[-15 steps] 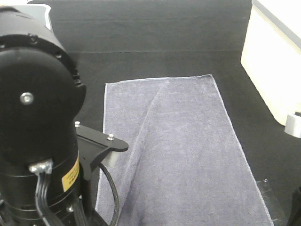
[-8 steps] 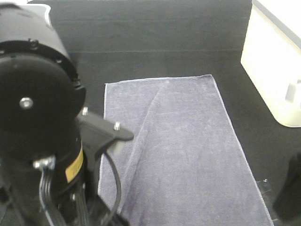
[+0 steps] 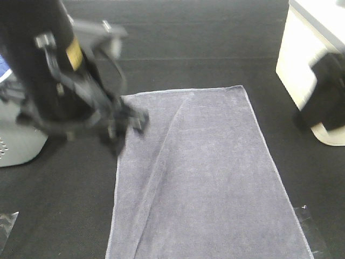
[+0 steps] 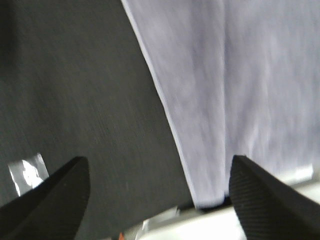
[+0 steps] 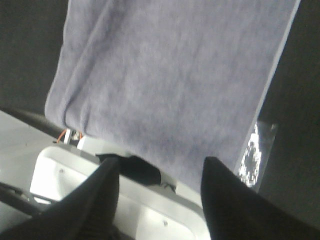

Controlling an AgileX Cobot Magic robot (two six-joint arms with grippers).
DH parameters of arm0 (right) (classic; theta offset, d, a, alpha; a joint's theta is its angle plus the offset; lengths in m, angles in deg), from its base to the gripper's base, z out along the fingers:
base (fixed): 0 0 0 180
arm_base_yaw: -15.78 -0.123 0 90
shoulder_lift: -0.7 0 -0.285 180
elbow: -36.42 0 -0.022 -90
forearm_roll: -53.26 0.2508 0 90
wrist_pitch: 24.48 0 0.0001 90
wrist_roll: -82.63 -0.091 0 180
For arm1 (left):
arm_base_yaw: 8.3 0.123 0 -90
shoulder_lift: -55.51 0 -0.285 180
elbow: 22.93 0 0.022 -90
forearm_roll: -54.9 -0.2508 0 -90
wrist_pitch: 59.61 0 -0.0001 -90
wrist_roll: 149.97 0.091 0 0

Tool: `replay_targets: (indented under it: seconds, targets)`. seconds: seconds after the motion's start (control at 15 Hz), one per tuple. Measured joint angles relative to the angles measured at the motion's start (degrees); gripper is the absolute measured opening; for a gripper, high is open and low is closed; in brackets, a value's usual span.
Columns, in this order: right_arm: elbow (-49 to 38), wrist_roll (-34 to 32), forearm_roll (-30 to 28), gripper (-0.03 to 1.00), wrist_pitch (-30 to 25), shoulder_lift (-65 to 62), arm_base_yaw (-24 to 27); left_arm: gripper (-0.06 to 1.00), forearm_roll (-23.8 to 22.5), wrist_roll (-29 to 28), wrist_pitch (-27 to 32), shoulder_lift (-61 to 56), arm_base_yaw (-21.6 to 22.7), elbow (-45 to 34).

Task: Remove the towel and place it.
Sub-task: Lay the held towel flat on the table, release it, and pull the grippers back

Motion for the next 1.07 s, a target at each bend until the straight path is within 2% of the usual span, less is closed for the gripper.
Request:
replay_targets:
  seconds: [0.2, 0.53, 0.8, 1.07]
  targets:
    - [8.0, 0.0, 0.0, 0.47, 1.1, 6.9, 0.0, 0.73, 0.0, 2.6, -6.2, 0.0, 7.5, 1.0]
    - [21.2, 0.0, -1.7, 0.35, 1.4, 19.8, 0.0, 0.73, 1.3, 5.4, -15.7, 2.7, 18.6, 1.0]
    - [31.0, 0.0, -1.9, 0.35, 1.9, 29.3, 0.0, 0.73, 7.8, 13.7, -19.3, 11.7, 22.3, 4.2]
    - [38.1, 0.0, -2.0, 0.35, 2.1, 37.2, 0.0, 0.72, 8.3, 14.5, -19.3, 23.7, 23.1, 16.6]
